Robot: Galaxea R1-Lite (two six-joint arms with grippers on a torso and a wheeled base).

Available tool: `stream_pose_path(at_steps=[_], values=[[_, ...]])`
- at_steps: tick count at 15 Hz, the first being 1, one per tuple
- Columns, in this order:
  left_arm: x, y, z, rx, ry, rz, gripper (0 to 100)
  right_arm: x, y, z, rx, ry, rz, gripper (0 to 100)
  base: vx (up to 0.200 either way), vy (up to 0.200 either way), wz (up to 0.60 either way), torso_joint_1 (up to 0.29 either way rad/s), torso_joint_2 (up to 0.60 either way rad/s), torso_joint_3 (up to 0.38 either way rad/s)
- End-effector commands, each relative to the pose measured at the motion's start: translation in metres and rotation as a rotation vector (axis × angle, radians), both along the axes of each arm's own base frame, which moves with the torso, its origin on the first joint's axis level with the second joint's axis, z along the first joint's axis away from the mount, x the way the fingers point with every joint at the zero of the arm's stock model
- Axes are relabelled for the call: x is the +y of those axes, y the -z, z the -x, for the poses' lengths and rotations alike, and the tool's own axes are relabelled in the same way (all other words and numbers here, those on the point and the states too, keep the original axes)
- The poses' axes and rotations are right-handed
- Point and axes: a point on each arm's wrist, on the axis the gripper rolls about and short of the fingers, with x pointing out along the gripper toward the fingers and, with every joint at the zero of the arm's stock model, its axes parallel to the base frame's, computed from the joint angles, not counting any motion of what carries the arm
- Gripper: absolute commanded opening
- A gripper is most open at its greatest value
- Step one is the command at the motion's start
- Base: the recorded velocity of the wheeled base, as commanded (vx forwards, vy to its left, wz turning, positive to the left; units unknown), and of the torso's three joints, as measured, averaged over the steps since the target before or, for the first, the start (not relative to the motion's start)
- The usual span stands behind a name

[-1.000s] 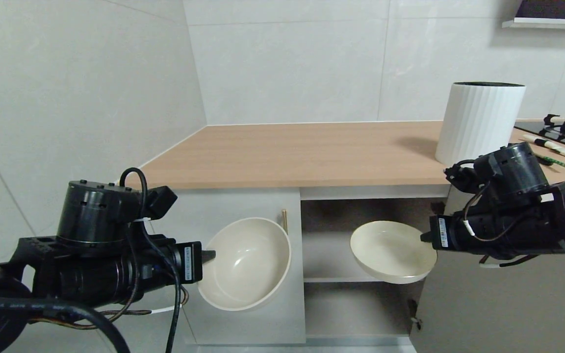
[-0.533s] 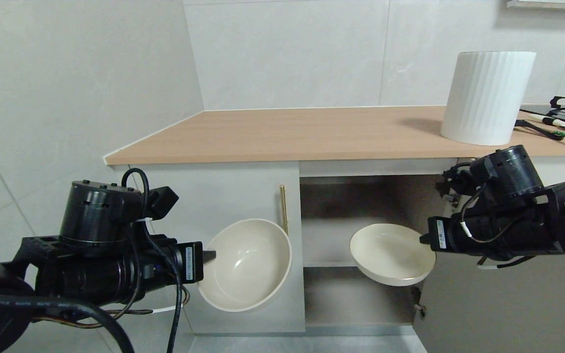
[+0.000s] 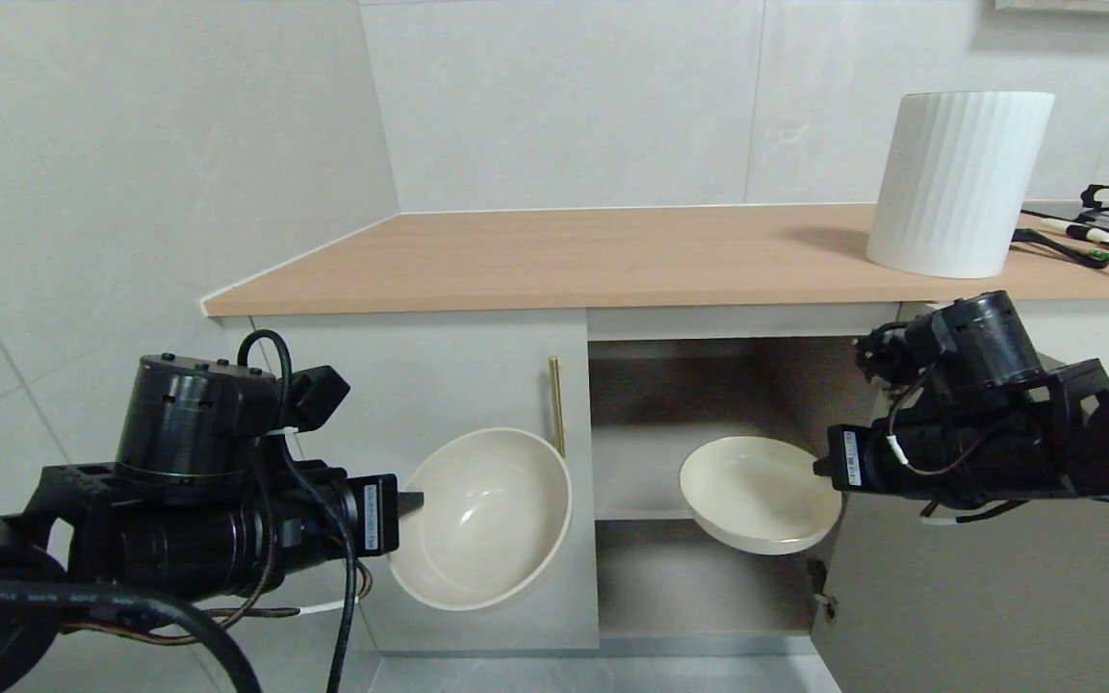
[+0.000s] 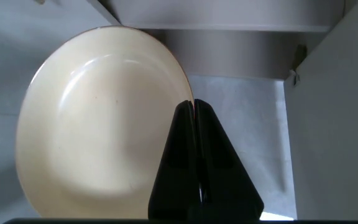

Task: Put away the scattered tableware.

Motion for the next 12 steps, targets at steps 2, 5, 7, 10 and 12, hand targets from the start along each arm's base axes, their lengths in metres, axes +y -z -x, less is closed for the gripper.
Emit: stream_pose_path(at_steps=[2,5,7,10,12], values=[[0.0,0.0,-0.001,0.0,0.0,0.0,0,0.019,0.055,-0.044,-0.006,0.048,0.048,0,0.0,0.0,0.0,0.0,0.0,0.0],[0.0,0.0,-0.001,0.001,0.001,0.001,0,0.035,0.095,-0.085,-0.03,0.083,0.065,0,0.0,0.0,0.0,0.0,0.0,0.0],[-0.001,0.002,-0.002,0.005,0.0,-0.002,0,0.039,0.113,-0.099,-0.017,0.105,0.089,0,0.0,0.0,0.0,0.0,0.0,0.0],[-0.001,0.002,-0.002,0.008,0.0,-0.003,0,0.038,0.155,-0.136,-0.002,0.22,0.107,0,0.0,0.0,0.0,0.0,0.0,0.0],[-0.001,0.002,-0.002,0.008,0.0,-0.003,0,0.026,0.174,-0.153,0.008,0.264,0.111,0,0.0,0.0,0.0,0.0,0.0,0.0]])
